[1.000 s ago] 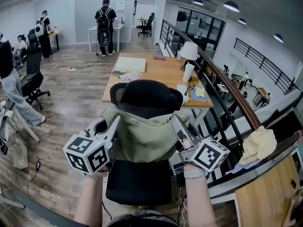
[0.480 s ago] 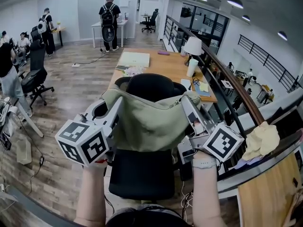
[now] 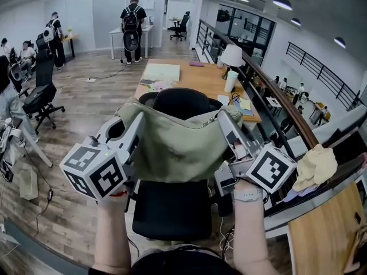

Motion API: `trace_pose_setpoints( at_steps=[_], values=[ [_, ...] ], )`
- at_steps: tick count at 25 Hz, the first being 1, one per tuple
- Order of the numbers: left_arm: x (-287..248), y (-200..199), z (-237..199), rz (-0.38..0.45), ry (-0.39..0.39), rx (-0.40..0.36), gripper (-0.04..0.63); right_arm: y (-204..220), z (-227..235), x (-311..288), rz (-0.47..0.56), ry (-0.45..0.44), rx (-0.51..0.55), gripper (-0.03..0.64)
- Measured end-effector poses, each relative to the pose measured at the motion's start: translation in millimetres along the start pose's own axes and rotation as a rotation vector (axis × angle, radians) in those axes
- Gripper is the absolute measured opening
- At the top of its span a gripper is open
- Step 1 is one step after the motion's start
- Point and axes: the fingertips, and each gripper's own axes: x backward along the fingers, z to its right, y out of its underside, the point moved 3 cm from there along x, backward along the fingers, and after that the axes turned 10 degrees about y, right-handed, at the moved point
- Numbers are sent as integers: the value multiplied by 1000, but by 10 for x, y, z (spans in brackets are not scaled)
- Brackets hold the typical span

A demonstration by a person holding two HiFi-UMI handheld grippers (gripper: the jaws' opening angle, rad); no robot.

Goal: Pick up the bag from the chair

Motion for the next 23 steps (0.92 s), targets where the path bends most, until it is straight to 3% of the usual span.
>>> trace_pose_setpoints(
  at_steps=[23],
  values=[
    [104,-81,63,37,15,13,26,-29,-114,23,3,-22,16,99]
  ],
)
